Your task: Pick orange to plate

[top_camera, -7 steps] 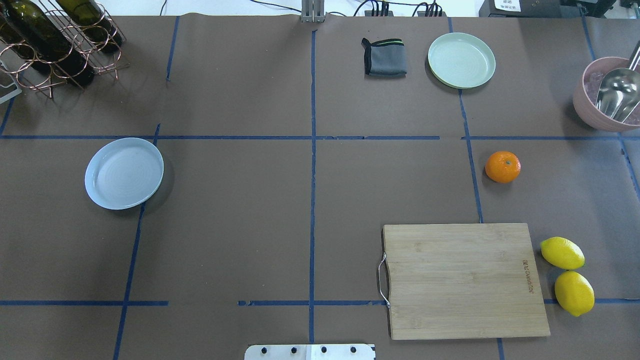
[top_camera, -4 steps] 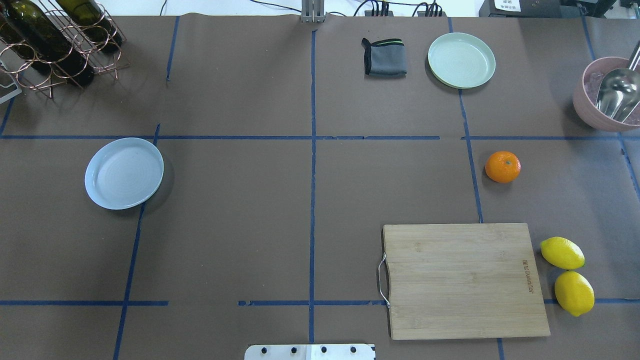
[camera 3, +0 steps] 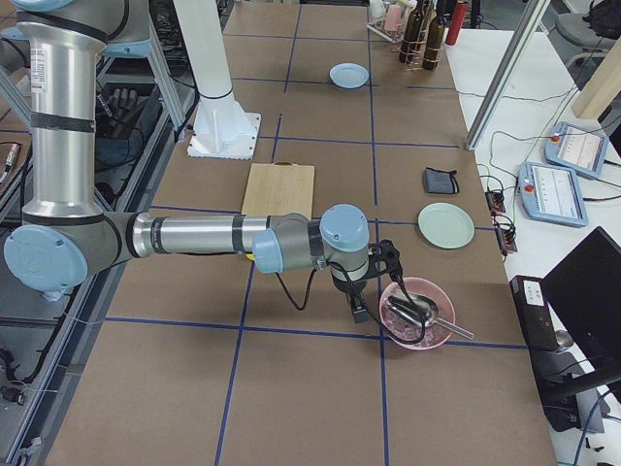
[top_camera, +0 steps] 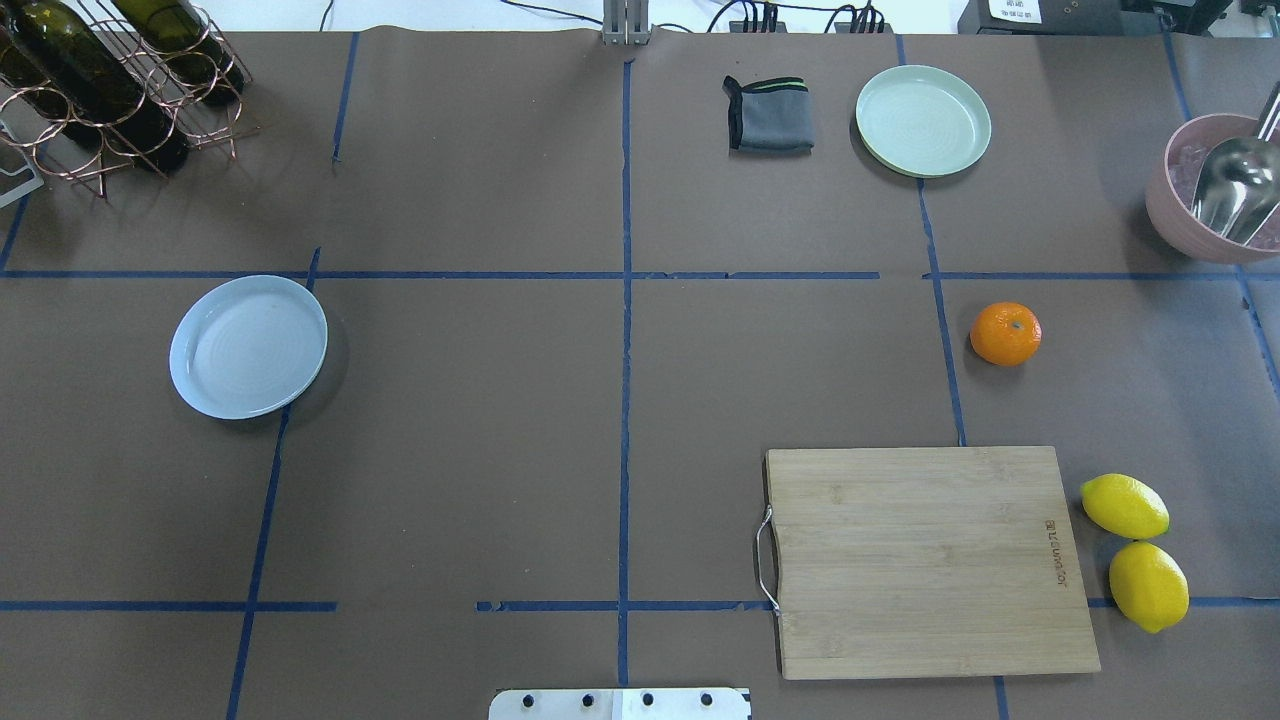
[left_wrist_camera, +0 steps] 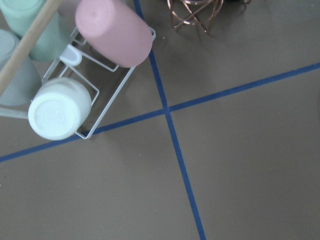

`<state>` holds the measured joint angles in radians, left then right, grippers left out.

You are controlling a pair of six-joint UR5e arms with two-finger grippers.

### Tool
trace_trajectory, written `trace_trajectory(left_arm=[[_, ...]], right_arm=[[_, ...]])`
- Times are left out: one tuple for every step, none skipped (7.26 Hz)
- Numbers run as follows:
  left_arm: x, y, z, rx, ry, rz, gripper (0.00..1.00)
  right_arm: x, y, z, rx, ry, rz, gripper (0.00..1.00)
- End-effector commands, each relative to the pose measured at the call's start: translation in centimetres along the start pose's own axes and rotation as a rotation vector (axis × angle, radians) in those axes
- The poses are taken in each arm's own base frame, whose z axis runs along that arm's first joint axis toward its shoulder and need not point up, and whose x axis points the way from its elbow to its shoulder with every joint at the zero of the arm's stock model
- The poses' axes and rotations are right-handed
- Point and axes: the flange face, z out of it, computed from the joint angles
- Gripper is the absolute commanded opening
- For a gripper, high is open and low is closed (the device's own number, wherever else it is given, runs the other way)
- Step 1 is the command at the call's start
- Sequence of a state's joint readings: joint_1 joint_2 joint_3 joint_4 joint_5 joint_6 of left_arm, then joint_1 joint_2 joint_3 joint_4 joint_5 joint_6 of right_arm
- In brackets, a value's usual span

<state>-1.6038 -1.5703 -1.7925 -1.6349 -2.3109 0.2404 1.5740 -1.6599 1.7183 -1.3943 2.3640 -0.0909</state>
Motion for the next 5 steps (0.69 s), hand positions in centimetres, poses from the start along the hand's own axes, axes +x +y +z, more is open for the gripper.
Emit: trace_trajectory(left_arm=[[0.7, -2.6, -1.5, 0.262, -0.055, 0.217, 1.0], [0.9, -0.7, -1.0, 0.319, -0.045, 0.179, 1.0], [1.1, 0.6, -0.4, 0.364, -0.027, 0.168, 1.0], [4.2, 2.0, 1.9, 0.384, 0.074, 0.266, 1.0], [8.5, 1.2, 6.4, 0.306, 0.165, 0.252, 1.0]], right_arm=[[0.1, 0.5, 0.1, 0.022, 0.002, -0.01, 1.0], [0.1, 0.5, 0.1, 0.022, 0.002, -0.012, 1.0], [0.1, 0.5, 0.2, 0.024, 0.002, -0.015, 1.0], [0.2, 0.6, 0.3, 0.025, 0.002, -0.015, 1.0], [0.4, 0.7, 0.4, 0.023, 0.001, -0.013, 1.0]])
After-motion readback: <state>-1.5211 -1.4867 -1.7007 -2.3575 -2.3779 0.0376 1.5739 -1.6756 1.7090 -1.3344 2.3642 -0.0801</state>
